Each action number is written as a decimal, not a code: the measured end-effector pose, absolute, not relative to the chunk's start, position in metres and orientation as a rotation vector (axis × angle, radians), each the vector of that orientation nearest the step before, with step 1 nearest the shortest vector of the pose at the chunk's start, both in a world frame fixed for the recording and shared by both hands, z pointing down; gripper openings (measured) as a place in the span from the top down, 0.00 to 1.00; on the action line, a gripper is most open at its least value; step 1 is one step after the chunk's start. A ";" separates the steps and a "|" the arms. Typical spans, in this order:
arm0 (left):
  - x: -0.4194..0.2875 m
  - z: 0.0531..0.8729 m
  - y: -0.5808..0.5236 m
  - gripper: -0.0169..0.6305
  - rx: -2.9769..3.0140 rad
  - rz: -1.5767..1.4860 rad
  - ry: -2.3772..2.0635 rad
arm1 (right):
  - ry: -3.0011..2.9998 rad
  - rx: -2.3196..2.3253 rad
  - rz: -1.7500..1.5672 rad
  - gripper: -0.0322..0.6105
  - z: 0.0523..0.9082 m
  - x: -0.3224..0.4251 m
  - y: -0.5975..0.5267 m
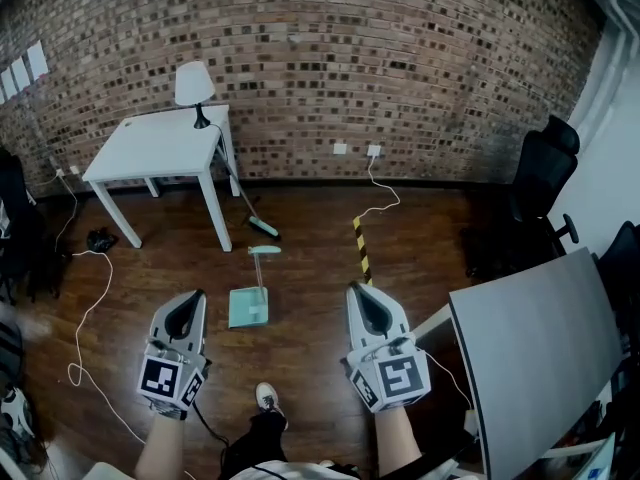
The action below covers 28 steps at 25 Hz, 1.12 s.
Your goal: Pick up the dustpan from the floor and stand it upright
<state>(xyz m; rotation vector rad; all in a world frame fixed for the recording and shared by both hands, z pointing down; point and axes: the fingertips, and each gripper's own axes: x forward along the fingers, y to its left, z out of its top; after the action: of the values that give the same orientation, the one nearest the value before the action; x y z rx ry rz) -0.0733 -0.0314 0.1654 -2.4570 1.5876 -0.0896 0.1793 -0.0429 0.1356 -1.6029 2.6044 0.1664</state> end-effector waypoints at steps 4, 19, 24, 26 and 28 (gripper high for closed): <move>-0.042 0.164 0.060 0.97 -2.439 -0.087 1.597 | 2.597 -1.538 0.165 0.98 0.123 0.203 0.044; -0.016 0.129 0.225 0.97 -2.452 -0.082 1.665 | 2.613 -1.460 0.175 0.98 0.086 0.222 0.208; -0.022 0.129 0.229 0.97 -2.453 -0.058 1.640 | 2.601 -1.483 0.192 0.98 0.090 0.216 0.223; -0.023 0.126 0.229 0.97 -2.458 -0.052 1.625 | 2.597 -1.499 0.186 0.98 0.090 0.213 0.226; -0.025 0.120 0.228 0.97 -2.457 -0.037 1.611 | 2.601 -1.512 0.188 0.98 0.090 0.208 0.226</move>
<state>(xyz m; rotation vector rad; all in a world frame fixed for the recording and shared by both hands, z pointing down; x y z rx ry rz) -0.0251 0.2281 0.1195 -2.4572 1.6112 -0.0372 0.2079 0.2255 0.0899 -1.5124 2.6014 0.1875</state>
